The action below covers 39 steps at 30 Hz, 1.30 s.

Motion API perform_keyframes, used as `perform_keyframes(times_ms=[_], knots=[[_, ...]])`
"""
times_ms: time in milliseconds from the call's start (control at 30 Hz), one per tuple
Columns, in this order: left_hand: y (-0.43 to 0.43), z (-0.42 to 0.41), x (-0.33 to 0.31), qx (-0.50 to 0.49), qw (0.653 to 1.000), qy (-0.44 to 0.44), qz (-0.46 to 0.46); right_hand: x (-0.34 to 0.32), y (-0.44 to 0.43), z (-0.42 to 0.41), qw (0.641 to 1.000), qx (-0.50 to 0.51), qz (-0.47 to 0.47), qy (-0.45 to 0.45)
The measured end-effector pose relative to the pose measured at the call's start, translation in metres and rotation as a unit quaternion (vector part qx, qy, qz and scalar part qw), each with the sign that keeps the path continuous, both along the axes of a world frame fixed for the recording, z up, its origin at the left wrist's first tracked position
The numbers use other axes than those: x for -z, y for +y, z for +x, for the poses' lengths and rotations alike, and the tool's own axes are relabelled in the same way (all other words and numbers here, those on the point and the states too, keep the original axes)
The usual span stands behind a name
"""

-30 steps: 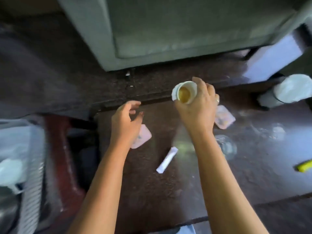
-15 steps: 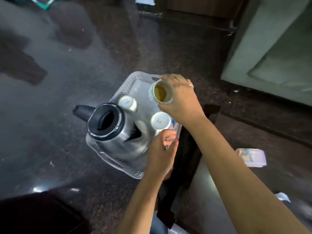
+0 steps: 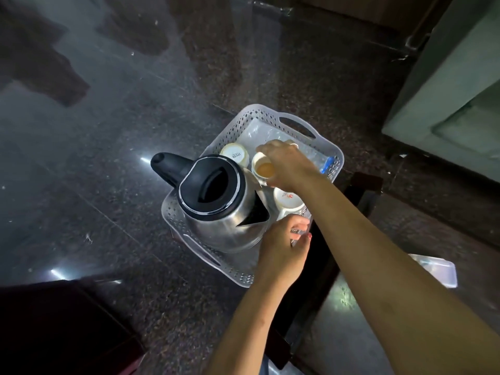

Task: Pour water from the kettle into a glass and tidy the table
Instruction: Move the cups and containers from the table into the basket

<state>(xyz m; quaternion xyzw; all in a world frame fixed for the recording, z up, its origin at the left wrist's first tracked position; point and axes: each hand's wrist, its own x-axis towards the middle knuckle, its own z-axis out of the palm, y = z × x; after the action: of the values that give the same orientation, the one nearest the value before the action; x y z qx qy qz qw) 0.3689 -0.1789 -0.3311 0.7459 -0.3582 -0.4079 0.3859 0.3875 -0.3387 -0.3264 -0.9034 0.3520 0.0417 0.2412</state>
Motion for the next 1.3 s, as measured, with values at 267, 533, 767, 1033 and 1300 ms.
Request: perform_keyframes(times_ms=[267,533,767,1033,1300], knots=[[-0.012,0.007,0.011,-0.016,0.999,0.024,0.021,0.019,0.004,-0.006,0.999,0.011,0.035,-0.015],[-0.015,0.004,0.014,-0.022,1.0,-0.012,0.004,0.016,0.001,-0.029,0.989,0.058,0.089,-0.104],[-0.044,-0.017,-0.003,0.004,0.997,-0.058,-0.043,0.005,0.006,-0.121,0.932,0.282,0.018,-0.229],[-0.066,-0.119,0.015,0.221,0.973,-0.061,-0.025,0.035,0.042,-0.265,0.852,0.491,-0.003,-0.183],[-0.057,-0.181,0.057,0.262,0.959,-0.059,0.092,0.087,0.071,-0.35,0.914,0.372,0.116,0.112]])
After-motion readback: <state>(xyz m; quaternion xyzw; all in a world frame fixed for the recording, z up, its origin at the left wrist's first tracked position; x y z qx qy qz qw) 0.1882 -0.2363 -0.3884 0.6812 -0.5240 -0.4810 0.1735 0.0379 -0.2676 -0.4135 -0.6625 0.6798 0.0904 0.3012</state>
